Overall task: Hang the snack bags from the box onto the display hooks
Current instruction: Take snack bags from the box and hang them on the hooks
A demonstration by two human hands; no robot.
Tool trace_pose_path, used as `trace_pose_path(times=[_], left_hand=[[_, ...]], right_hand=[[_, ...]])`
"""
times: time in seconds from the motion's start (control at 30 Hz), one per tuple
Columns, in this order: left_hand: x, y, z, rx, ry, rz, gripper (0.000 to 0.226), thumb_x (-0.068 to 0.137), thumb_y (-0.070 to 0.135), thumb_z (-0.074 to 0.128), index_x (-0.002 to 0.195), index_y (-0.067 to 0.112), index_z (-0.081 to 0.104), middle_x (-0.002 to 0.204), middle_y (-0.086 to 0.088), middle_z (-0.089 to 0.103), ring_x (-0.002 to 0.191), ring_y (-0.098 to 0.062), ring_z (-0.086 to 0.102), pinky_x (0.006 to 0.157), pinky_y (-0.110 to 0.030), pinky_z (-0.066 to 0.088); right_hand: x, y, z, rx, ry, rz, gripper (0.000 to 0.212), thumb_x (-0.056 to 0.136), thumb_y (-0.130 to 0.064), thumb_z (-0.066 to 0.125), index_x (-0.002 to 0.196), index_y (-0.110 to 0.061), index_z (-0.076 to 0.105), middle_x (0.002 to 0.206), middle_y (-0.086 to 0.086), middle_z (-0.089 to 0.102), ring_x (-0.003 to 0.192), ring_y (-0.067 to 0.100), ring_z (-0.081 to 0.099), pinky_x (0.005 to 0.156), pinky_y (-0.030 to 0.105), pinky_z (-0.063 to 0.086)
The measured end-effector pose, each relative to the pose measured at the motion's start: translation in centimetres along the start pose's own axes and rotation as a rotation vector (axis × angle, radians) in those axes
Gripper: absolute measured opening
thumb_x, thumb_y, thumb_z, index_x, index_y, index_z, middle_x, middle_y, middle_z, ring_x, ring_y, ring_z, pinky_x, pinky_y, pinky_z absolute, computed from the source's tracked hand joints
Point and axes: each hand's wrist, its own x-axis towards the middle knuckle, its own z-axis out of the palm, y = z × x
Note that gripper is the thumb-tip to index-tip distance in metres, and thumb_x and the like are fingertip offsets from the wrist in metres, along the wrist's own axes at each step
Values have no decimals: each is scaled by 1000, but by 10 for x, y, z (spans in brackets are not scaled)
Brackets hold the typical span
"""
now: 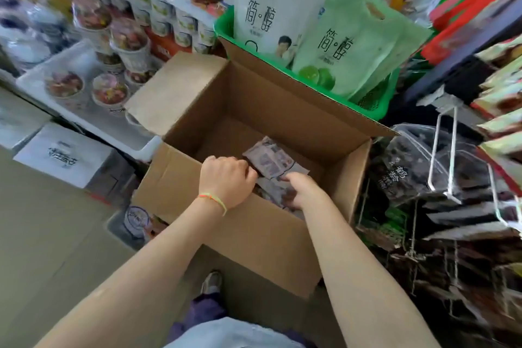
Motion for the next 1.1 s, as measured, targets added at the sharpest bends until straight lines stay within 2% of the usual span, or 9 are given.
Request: trace_pose_path(times=[0.27,0.43,0.57,0.7,0.77,0.83,0.97,1.03,1.1], left_hand=[[6,0,-7,-18,-98,-14,43,96,43,33,67,22,58,78,1,70,76,-21,66,65,-30,37],[22,-3,-12,-258,-159,-141,29,92,40,53,115,27,64,116,0,63,109,-24,61,82,-33,50],[37,16,-33,-508,-44,-33,64,85,34,72,142,24,46,141,-2,50,129,-24,47,100,-39,48],[37,43,-64,-887,68,39,21,85,23,65,101,12,72,96,-8,73,87,-16,63,78,-39,52],[31,56,-83,-1069,117,9,31,85,33,59,77,5,69,73,-17,68,65,-17,58,63,-46,51],[26,64,-104,-1289,120,-67,36,90,40,64,79,7,72,76,-17,73,70,-27,71,66,-47,58],[13,73,-150,-1687,16,-155,25,94,30,64,90,7,73,84,-16,77,72,-28,75,65,-36,60],[6,76,-166,-1736,-40,-83,24,95,26,63,87,7,74,83,-17,76,68,-26,74,60,-32,58],[-1,82,-181,-1760,-92,-14,22,94,24,63,84,9,76,83,-18,76,68,-27,74,59,-32,58]], right_hand=[[-27,-9,1,475,-129,12,28,102,-4,42,128,-1,54,142,14,52,130,26,52,91,35,46],[-91,-18,-2,569,-287,-216,22,102,-12,51,118,-5,64,123,7,61,108,17,59,74,28,45],[-152,-25,-17,562,-453,-386,32,101,-22,53,128,-11,66,129,4,62,120,16,55,83,29,47],[-197,-24,-40,587,-539,-520,34,103,-25,49,130,-12,66,127,2,62,114,16,55,88,30,44],[-217,-23,-54,544,-572,-642,32,104,-20,46,126,-12,68,121,1,66,111,15,59,86,29,46],[-234,-24,-69,515,-482,-781,29,103,-11,45,115,-12,71,108,3,72,98,14,65,76,25,51],[-246,-21,-97,336,208,-1034,20,94,-13,59,100,-26,74,84,-4,67,78,8,60,73,23,43],[-252,-18,-101,329,239,-1089,16,89,-30,67,105,-30,70,89,-9,66,82,5,62,75,22,43],[-262,-19,-99,396,14,-1063,28,84,-39,72,108,-24,68,99,-6,74,91,8,69,76,25,50]])
